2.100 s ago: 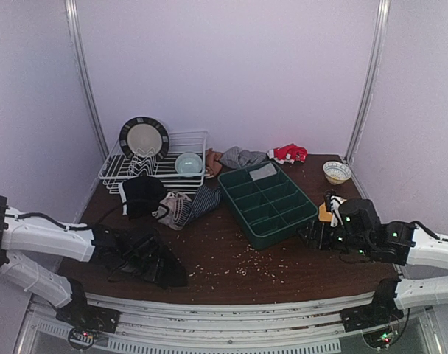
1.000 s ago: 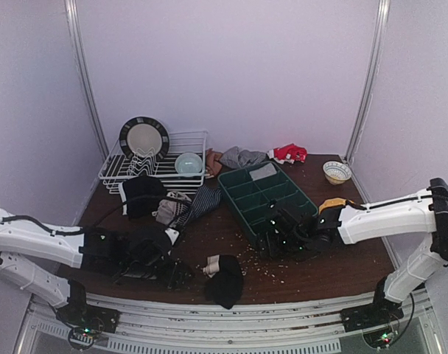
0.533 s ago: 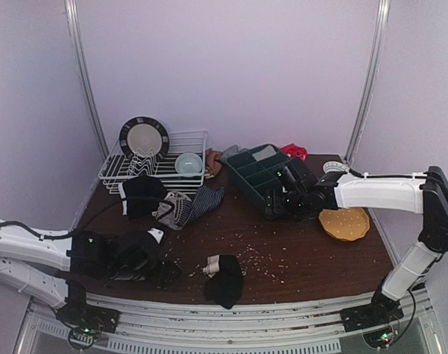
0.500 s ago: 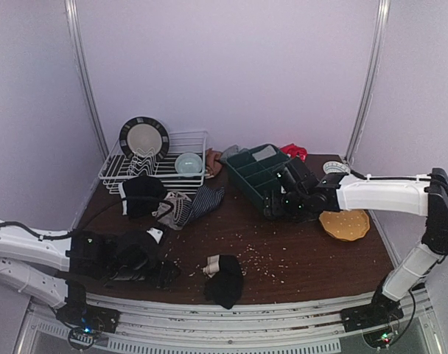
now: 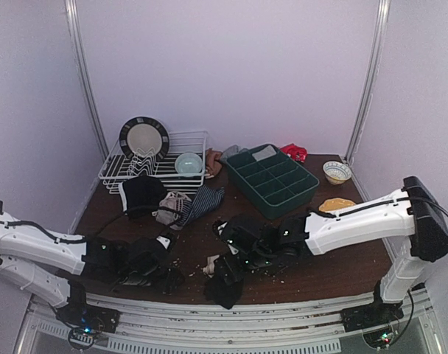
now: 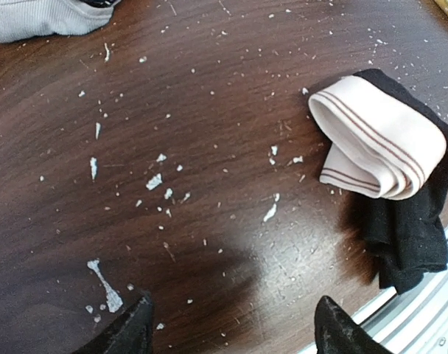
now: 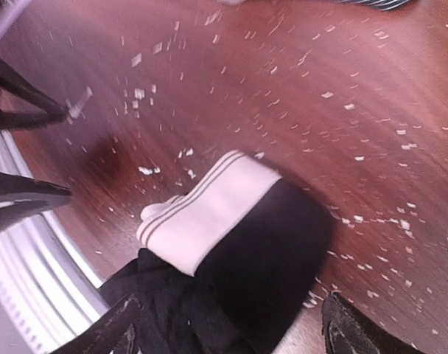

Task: Roll the underwear
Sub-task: Pick up the underwear from the center of the board.

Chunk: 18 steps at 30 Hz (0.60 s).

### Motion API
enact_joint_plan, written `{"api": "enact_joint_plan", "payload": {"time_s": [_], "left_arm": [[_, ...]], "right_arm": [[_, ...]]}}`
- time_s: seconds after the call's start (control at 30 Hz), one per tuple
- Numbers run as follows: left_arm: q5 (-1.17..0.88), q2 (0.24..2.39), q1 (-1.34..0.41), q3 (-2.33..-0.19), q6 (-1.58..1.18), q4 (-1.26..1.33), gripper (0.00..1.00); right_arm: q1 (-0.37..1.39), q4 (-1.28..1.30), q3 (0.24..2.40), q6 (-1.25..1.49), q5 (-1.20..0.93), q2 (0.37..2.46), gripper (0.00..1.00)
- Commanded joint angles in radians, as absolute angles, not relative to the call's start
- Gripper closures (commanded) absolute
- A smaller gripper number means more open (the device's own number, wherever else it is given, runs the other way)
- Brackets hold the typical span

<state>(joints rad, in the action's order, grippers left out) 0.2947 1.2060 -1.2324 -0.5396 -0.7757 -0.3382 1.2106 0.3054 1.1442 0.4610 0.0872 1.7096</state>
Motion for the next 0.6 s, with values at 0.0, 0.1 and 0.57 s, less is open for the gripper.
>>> {"api": "enact_joint_plan", "payload": {"time_s": [0.0,0.1,0.57], "left_arm": [[0.272,1.192,-1.232,-0.544,-0.826,-0.315,0.29],[0.277,1.139,-1.232,-0.518,-0.849,-0.329,0.29],[0.483,0.841,-1.232,-0.639,-0.763,-0.593,0.29]], "right_arm": [[1.224,0.402,1.250,0.402,0.108,1.821,0.19],[1.224,0.469,1.311,0.387,0.111,1.891,0.35],[1.220,0.159,1.124,0.242,-0.104,1.573,1.00]]}}
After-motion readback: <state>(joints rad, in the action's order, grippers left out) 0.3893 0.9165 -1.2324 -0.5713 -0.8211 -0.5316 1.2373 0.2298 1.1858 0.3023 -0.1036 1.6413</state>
